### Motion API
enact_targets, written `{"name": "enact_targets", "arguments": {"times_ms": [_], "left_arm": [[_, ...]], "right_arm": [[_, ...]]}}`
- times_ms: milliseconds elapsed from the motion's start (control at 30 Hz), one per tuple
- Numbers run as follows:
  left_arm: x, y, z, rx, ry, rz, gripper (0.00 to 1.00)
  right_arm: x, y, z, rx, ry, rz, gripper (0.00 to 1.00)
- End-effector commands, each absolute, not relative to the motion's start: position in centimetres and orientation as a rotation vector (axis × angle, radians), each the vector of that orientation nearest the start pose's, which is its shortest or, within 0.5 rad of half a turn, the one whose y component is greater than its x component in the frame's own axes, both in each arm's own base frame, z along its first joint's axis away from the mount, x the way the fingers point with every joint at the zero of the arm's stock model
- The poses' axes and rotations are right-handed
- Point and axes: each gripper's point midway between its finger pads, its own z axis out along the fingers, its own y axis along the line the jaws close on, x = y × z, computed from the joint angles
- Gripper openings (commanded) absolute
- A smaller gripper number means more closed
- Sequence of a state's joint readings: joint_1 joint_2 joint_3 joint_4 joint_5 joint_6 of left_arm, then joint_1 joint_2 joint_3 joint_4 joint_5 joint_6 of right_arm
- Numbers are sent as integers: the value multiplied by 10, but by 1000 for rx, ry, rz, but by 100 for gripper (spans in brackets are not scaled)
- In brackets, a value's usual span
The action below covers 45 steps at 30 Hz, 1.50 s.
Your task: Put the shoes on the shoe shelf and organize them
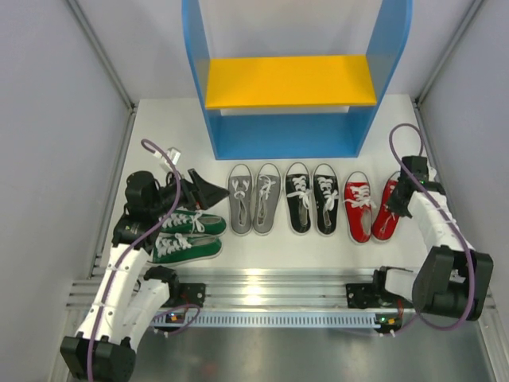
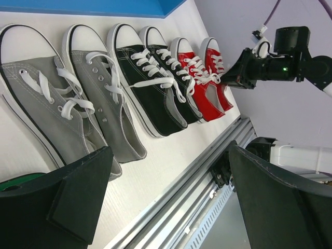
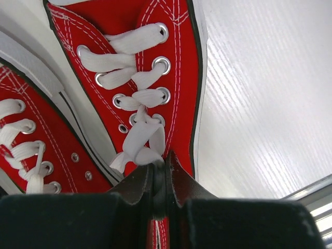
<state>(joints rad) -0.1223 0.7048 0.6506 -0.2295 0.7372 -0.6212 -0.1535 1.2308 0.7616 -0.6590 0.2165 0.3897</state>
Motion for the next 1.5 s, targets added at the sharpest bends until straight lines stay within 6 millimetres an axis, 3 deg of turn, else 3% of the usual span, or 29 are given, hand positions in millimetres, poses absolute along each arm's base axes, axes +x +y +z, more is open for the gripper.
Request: {"name": "enact_targets", "arguments": {"times_ms": [0, 200, 333, 367, 433, 467, 533, 600, 767, 933, 1000, 1033, 1067, 1100, 1133, 1167, 1200, 1233, 1267, 1300, 1333, 1467], "left_arm": [[223, -163, 264, 101, 1888, -1153, 99], [225, -162, 265, 100, 1890, -1146, 99], [226, -161, 265, 95, 1888, -1137, 99], [227, -161, 265, 92, 1889, -1134, 99], [228, -161, 265, 87, 1889, -1131, 99], [229, -160, 264, 83, 1892, -1129, 99], [229, -161, 265, 84, 1892, -1130, 99], [229, -161, 267, 88, 1887, -1126, 99], [233, -158, 267, 75, 1880, -1102, 99], [235, -155, 267, 52, 1879, -1083, 99], [236, -155, 269, 54, 1872, -1079, 99], [236, -155, 271, 56, 1868, -1078, 99], [236, -155, 271, 58, 1868, -1077, 99], [237, -154, 273, 57, 1861, -1068, 99], [238, -153, 273, 51, 1860, -1064, 99], [239, -152, 273, 45, 1859, -1055, 99], [239, -151, 274, 42, 1857, -1047, 99], [241, -149, 273, 29, 1862, -1030, 99], [241, -147, 273, 21, 1864, -1020, 99], [242, -146, 276, 23, 1860, -1010, 99], [244, -144, 275, 11, 1862, -994, 99], [243, -141, 274, 9, 1875, -961, 91]], "right_arm": [[262, -71, 120, 789, 2360, -238, 0], [256, -80, 177, 791, 2202, -262, 0], [248, -78, 229, 754, 2052, -217, 0], [248, -68, 252, 683, 1978, -137, 0], [250, -47, 279, 554, 1897, -10, 0], [248, -25, 303, 439, 1822, 110, 0], [242, 4, 326, 292, 1765, 255, 0], [238, 18, 342, 207, 1746, 308, 0], [239, 49, 351, 29, 1772, 457, 0], [267, 63, 361, -47, 1774, 551, 0], [275, 73, 379, -79, 1734, 556, 0], [289, 68, 379, -47, 1748, 495, 0], [293, 78, 386, -73, 1743, 484, 0], [290, 103, 409, -146, 1704, 510, 0], [310, 104, 403, -123, 1739, 433, 0], [314, 113, 404, -137, 1757, 422, 0], [315, 128, 423, -163, 1727, 440, 0], [334, 130, 414, -134, 1767, 404, 0], [341, 131, 425, -117, 1746, 391, 0], [349, 134, 425, -113, 1751, 376, 0], [365, 135, 415, -92, 1781, 338, 0], [391, 138, 421, -61, 1769, 294, 0]]}}
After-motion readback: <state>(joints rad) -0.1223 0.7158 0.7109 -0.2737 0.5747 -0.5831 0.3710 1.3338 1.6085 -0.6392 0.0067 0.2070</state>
